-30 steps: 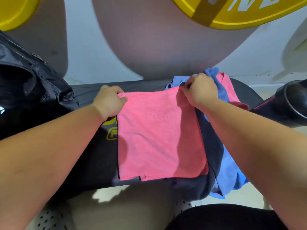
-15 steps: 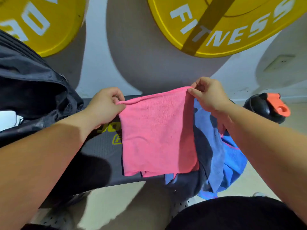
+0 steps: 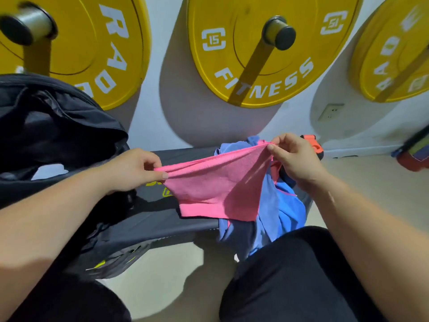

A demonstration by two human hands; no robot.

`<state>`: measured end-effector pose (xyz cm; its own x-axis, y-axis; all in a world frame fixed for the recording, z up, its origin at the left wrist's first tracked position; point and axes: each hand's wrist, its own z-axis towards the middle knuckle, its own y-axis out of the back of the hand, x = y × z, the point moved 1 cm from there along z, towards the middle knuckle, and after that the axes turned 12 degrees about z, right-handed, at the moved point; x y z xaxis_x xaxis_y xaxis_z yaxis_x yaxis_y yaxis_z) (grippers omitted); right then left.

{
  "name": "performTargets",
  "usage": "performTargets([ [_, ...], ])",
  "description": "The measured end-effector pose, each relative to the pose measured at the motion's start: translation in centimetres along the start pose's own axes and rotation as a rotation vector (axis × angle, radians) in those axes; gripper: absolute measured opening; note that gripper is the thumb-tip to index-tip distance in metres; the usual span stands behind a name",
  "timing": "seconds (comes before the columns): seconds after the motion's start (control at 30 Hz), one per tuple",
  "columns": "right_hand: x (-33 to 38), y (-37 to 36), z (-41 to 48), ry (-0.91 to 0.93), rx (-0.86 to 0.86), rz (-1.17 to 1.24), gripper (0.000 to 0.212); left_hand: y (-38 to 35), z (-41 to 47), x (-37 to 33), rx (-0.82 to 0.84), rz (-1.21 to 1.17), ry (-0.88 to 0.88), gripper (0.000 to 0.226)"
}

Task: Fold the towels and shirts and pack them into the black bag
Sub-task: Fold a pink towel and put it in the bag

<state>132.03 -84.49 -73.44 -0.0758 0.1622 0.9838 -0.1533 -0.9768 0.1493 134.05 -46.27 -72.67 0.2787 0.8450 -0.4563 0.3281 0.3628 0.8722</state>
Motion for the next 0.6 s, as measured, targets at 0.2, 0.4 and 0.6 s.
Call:
performTargets([
  [0.2, 0.5, -0.4, -2.3, -0.075, 0.018, 0.247, 0.009, 0.9, -3.2, -1.1, -0.096, -0.213, 0.036, 0.014],
  [0.4, 0.7, -1.4, -3.9, -0.083, 0.124, 0.24, 0.005, 2.4, -4.3, 0.1, -0.357, -0.196, 0.003, 0.01],
  [0.6, 1.9, -1.0, -4.8, -0.066, 0.064, 0.368, 0.02, 1.9, -4.6, 0.2, -0.338, -0.436, 0.01, 0.017],
])
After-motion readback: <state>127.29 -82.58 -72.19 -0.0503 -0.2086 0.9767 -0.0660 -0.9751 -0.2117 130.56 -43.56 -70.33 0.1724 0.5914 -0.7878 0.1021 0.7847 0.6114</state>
